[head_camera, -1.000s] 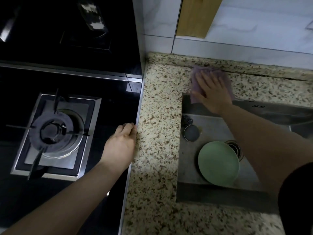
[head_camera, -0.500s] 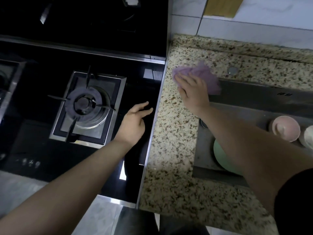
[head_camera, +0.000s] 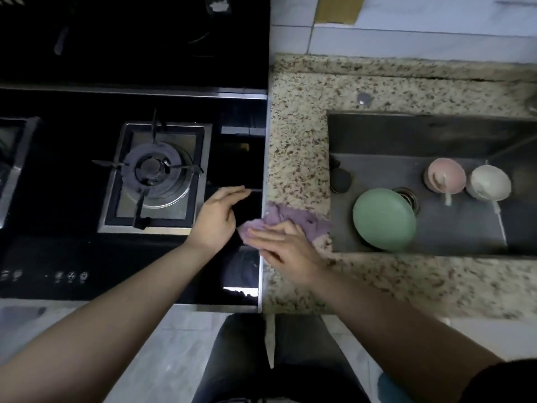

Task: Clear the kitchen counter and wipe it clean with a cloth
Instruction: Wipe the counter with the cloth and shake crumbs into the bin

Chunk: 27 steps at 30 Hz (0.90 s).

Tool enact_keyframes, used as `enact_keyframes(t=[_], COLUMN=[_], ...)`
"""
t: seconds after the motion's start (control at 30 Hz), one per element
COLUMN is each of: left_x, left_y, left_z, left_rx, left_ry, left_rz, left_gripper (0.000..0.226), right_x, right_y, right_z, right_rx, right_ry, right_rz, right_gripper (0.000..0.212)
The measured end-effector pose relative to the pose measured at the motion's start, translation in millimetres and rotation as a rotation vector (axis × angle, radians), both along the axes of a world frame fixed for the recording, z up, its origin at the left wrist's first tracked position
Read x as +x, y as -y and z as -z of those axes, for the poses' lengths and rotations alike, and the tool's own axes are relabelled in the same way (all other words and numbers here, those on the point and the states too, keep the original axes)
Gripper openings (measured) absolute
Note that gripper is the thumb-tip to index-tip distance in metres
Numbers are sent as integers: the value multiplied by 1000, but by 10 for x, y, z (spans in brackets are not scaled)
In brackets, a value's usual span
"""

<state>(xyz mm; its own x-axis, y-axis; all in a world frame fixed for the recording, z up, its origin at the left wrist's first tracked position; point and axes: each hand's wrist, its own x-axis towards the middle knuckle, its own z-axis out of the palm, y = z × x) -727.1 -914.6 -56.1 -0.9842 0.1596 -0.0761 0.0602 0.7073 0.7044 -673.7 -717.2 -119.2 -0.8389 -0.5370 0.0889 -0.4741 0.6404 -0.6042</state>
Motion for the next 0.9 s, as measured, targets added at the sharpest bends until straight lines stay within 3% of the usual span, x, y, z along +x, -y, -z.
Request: enact_keyframes(t=[0.23,0.43,0.8,0.9], left_x=[288,468,911,1044], left_y=[-316,-834,-2062,-2313], left_z=[78,108,54,24], left_rx=[21,-15,11,1], left_ry=[-28,-32,-2,8], left_rz=[265,501,676,691], left_gripper=[62,56,51,51], right_x=[659,1192,1541,1583], right_y=[-165,-540,-1657,-2023], right_z=[18,21,-119,-114], right_rx=[-196,-251,-262,-294], right_ry=[120,60,-48,16], right_rz=[113,348,637,705], right_gripper=[21,22,19,19])
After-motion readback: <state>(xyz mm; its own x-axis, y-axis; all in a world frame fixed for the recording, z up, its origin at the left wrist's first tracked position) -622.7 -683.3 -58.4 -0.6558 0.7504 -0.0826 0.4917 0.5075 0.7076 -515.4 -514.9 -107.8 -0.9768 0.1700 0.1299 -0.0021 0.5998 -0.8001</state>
